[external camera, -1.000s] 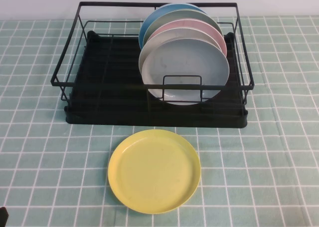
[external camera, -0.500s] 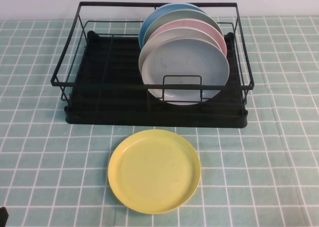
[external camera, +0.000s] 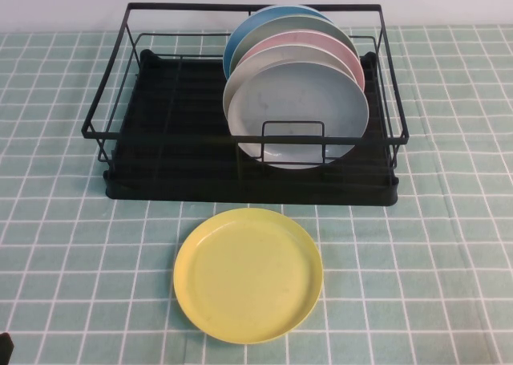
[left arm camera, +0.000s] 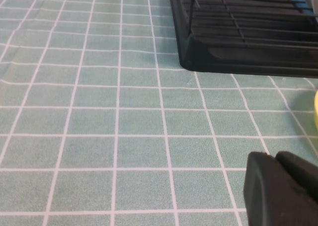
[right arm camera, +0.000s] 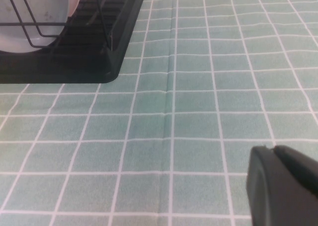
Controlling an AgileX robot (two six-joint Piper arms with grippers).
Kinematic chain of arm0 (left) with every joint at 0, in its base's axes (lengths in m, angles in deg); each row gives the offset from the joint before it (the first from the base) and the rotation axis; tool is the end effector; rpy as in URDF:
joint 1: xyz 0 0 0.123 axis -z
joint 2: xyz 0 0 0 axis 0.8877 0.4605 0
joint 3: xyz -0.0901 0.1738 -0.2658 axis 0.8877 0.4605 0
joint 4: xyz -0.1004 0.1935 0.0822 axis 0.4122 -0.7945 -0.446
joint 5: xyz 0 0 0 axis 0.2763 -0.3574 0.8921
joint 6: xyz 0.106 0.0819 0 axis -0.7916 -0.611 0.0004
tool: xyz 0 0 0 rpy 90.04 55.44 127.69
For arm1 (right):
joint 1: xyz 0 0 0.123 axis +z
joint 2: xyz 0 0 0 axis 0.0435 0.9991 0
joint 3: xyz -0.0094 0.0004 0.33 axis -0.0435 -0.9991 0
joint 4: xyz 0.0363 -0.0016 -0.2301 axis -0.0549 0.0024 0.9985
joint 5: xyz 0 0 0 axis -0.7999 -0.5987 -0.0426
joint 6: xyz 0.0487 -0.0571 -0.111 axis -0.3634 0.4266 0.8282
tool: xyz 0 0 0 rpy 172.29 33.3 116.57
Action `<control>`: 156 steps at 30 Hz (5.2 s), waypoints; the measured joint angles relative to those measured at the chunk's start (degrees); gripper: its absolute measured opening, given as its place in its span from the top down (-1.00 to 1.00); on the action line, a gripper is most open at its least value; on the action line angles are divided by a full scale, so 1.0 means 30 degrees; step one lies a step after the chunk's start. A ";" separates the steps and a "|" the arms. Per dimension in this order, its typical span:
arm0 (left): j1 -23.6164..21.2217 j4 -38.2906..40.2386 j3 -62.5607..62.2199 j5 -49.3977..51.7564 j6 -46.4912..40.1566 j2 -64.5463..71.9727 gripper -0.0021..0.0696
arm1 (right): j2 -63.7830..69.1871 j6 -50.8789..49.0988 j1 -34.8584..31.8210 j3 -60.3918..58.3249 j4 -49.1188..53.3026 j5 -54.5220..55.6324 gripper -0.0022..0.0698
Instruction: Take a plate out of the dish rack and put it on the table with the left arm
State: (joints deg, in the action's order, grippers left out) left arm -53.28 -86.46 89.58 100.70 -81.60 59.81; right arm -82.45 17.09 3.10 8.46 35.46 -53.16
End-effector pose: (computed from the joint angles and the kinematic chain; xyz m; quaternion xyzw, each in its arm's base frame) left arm 0.0300 -0.0040 0.1624 0.0650 0.7945 -0.0447 0.6021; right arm 0.0289 0.0131 0.1593 -0.0021 0.8004 0.0641 0.5961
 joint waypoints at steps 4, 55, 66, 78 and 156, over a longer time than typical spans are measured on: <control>0.0000 0.0364 0.0000 -0.0147 0.0167 0.0000 0.95 | 0.0000 0.0000 0.0000 0.0000 0.0000 0.0000 0.99; 0.3870 1.0160 -2.0407 0.7479 -1.9883 2.1246 0.80 | 0.0000 0.0000 0.0000 0.0000 0.0000 0.0000 0.99; 0.8075 1.0416 -2.1049 -0.0974 -2.3693 2.6779 -0.32 | 0.0000 0.0000 0.0000 0.0000 0.0000 0.0000 0.99; 0.9441 1.0701 -2.3244 -0.6490 -2.4997 3.1498 -0.19 | 0.0000 0.0000 0.0000 0.0000 0.0000 0.0000 0.99; 0.7728 1.1650 -2.6276 -0.0382 -2.1107 2.6131 0.81 | 0.0000 0.0000 0.0000 0.0000 0.0000 0.0000 0.99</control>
State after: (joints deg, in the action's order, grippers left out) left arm -30.10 -51.51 10.75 99.55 -144.92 138.21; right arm -82.45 17.09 3.10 8.46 35.46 -53.16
